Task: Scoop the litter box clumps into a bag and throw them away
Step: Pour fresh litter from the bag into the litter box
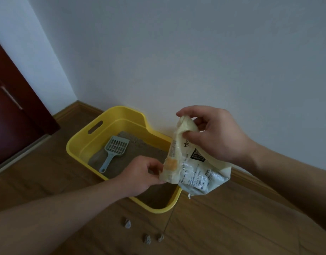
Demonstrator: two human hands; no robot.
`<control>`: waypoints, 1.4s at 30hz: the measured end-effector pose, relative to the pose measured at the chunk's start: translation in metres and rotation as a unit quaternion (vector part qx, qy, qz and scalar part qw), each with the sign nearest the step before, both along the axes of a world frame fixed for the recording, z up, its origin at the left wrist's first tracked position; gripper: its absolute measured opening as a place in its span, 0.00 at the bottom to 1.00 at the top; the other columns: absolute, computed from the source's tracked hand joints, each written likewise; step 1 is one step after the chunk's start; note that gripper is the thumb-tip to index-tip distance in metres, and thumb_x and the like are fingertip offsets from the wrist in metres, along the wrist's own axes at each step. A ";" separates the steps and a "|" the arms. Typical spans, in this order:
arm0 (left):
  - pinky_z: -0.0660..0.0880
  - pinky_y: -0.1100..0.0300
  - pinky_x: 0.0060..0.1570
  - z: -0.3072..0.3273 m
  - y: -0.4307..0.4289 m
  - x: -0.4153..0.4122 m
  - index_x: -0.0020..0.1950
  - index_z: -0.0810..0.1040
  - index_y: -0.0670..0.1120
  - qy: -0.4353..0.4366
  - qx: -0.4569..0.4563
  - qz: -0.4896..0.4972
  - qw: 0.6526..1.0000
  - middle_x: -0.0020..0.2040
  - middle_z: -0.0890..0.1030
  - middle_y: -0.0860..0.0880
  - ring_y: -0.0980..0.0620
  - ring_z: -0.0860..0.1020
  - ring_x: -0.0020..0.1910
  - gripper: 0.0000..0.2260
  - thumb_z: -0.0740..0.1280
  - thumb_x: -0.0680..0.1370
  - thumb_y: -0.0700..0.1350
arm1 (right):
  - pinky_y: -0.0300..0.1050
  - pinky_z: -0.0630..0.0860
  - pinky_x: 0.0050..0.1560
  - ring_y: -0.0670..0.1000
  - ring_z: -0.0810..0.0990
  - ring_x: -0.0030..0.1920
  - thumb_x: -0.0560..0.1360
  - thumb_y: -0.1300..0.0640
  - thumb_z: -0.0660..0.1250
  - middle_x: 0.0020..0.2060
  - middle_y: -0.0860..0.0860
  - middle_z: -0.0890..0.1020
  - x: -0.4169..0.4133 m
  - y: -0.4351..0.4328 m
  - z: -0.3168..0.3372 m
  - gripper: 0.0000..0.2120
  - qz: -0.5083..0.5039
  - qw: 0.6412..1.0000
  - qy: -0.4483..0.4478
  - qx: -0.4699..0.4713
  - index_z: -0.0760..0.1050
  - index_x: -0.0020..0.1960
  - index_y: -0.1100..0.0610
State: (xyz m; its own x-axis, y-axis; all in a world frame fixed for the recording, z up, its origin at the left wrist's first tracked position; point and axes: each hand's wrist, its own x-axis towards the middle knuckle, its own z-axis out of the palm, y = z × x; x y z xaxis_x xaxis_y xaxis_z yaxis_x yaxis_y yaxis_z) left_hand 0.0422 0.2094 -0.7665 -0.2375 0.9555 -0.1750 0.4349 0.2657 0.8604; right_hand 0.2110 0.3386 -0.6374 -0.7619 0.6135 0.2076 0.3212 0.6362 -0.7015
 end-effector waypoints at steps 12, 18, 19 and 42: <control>0.80 0.58 0.53 -0.003 -0.014 -0.013 0.54 0.83 0.44 -0.132 0.022 -0.037 0.990 0.49 0.86 0.49 0.52 0.84 0.51 0.12 0.76 0.72 0.39 | 0.33 0.78 0.40 0.41 0.81 0.42 0.70 0.60 0.71 0.47 0.42 0.82 -0.044 0.002 -0.003 0.18 -0.035 0.996 -0.072 0.035 0.79 0.56 0.44; 0.77 0.65 0.47 -0.004 -0.012 -0.011 0.51 0.86 0.49 -0.053 0.012 -0.024 0.998 0.45 0.86 0.57 0.61 0.83 0.48 0.08 0.75 0.72 0.47 | 0.42 0.79 0.48 0.46 0.82 0.45 0.70 0.60 0.68 0.48 0.45 0.83 -0.058 -0.003 -0.014 0.17 -0.048 0.995 -0.073 0.052 0.80 0.57 0.45; 0.78 0.62 0.51 -0.004 -0.012 -0.011 0.52 0.86 0.49 -0.051 0.007 -0.022 0.998 0.46 0.86 0.56 0.60 0.83 0.49 0.09 0.75 0.72 0.47 | 0.42 0.80 0.48 0.47 0.82 0.44 0.71 0.60 0.68 0.49 0.46 0.83 -0.059 -0.003 -0.014 0.17 -0.049 0.995 -0.072 0.049 0.80 0.57 0.45; 0.81 0.52 0.52 -0.013 -0.022 -0.015 0.47 0.84 0.48 -0.079 -0.078 0.054 0.992 0.41 0.86 0.47 0.48 0.84 0.45 0.04 0.74 0.73 0.45 | 0.41 0.75 0.51 0.52 0.80 0.56 0.70 0.61 0.66 0.56 0.50 0.83 -0.099 -0.012 -0.033 0.22 -0.014 0.988 -0.130 0.079 0.80 0.62 0.47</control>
